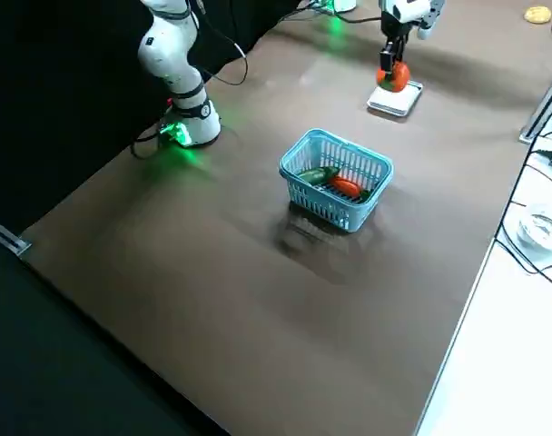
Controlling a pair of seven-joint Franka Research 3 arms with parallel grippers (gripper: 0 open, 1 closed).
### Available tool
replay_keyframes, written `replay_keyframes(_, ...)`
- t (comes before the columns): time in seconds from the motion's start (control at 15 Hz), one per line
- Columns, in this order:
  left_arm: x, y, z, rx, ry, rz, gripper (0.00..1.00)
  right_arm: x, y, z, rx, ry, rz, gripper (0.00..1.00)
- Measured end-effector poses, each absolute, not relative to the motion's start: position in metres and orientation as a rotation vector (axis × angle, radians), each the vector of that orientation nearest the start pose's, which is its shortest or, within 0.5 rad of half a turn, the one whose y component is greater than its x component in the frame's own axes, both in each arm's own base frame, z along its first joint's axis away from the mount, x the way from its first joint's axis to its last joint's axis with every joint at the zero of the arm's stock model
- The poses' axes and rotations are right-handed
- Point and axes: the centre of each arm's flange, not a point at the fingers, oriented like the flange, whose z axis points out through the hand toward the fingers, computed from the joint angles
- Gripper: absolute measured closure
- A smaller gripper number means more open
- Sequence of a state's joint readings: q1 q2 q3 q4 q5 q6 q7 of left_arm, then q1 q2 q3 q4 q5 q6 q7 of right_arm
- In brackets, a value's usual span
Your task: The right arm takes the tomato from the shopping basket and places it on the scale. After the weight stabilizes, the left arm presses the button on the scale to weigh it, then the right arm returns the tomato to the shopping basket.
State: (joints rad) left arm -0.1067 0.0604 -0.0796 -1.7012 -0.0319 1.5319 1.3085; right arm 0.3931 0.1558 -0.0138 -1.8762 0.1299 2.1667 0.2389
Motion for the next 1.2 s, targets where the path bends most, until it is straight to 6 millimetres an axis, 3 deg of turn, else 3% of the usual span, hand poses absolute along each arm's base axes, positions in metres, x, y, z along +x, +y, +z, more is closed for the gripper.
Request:
replay_keyframes(0.33,0.552,-0.129,0.504,-2.384,2.266,0.319,0.13,0.557,0.323,0.36,-2.874,-0.139,-0.128,0.3)
replay_keyframes(0.53,0.559,-0.164,0.487,-2.382,2.235,0.276,0.18,0.546,0.354,0.323,-2.818,-0.103,-0.08,0.3)
replay_keyframes(0.6,0.562,-0.178,0.481,-2.384,2.224,0.265,0.19,0.545,0.359,0.316,-2.803,-0.1,-0.074,0.3)
replay_keyframes(0.67,0.566,-0.192,0.475,-2.389,2.212,0.259,0.26,0.544,0.361,0.308,-2.792,-0.112,-0.061,0.3)
replay_keyframes(0.87,0.577,-0.232,0.454,-2.458,2.119,0.26,0.58,0.542,0.364,0.274,-2.716,-0.12,-0.003,0.3)
replay_keyframes(1.2,0.587,-0.245,0.429,-2.472,2.126,0.237,0.81,0.544,0.363,0.249,-2.666,-0.122,0.019,0.3)
